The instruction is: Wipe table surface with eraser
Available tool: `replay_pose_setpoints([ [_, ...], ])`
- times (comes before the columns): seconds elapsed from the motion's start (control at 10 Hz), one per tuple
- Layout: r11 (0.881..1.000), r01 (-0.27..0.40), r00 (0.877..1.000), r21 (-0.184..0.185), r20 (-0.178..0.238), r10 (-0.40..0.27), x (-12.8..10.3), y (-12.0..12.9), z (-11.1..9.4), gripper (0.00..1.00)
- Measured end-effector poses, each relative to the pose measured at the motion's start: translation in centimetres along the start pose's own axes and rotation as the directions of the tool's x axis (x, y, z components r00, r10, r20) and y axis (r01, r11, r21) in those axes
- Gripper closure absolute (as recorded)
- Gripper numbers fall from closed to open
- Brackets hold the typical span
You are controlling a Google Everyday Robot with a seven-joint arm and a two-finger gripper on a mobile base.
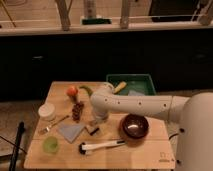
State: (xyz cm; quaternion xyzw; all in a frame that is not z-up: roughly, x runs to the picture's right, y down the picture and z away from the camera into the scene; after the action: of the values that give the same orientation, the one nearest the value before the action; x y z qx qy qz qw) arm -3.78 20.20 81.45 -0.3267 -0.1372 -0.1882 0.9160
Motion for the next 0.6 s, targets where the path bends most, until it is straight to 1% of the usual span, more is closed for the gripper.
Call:
replay_pose_setpoints([
  [0.5,1.000,0.007,1.000,-0.027,-0.002,-0.007,0.3,-0.3,1.4,0.20],
  [0.6,1.000,0.007,1.000,-0.030,-0.004,-0.007,0.4,-0.3,1.5,0.22],
])
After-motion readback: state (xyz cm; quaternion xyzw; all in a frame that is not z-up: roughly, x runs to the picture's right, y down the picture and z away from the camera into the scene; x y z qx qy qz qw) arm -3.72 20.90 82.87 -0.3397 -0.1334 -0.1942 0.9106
